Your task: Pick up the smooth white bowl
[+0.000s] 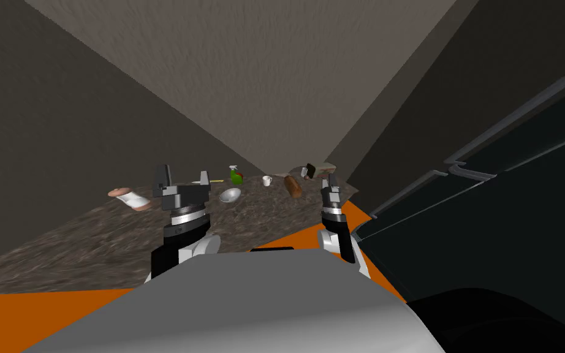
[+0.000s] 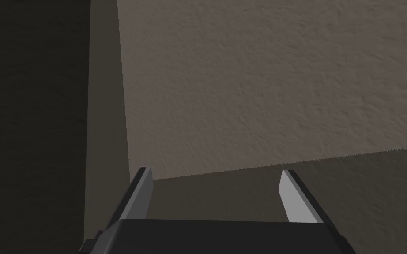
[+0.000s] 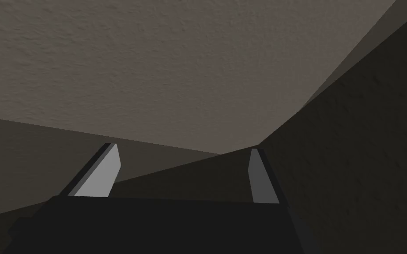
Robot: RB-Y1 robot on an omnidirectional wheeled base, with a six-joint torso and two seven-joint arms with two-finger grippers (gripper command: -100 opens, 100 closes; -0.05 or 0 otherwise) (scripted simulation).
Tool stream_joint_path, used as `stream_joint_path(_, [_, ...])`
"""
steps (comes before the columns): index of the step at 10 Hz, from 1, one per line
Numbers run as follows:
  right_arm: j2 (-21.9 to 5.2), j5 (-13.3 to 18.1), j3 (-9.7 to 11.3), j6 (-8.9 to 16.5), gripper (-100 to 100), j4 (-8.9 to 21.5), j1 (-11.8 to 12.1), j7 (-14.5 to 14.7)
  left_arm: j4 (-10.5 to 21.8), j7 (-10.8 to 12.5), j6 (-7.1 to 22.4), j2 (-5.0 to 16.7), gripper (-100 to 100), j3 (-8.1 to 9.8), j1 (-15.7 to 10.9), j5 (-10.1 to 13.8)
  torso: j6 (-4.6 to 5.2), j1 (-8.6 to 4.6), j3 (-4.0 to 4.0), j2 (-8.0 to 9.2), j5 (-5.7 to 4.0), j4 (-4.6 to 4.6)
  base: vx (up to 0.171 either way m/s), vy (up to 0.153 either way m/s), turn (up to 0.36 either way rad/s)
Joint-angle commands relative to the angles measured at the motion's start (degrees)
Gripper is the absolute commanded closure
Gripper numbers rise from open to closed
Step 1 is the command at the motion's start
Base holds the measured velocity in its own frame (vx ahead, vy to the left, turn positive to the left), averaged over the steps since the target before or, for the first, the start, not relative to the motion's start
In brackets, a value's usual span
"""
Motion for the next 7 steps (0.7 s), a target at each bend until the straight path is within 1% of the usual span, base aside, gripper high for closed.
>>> stream_joint_path(1, [0.0,0.0,0.0,0.0,0,0.0,0.0,0.0,-0.36,0.26,0.29,2.27,-100,0.58,0.51,0.38,0.0,0.0,0.0,0.0,0.0,0.0,-0.024,0.01,-0.12])
stream_joint_path(4, [0.0,0.0,0.0,0.0,0,0.0,-0.01,0.0,-0.99,1.07,1.32,5.77,-100,1.9,2.02,1.39,0.01,0.17,0.12,0.22,0.03,0.05,-0.054,0.037,-0.158])
stream_joint_path(7, [0.0,0.0,0.0,0.0,0,0.0,-0.01,0.0,-1.47,2.56,3.33,9.14,-100,3.81,4.79,3.06,0.02,0.19,0.14,0.25,0.04,0.05,-0.058,0.039,-0.24])
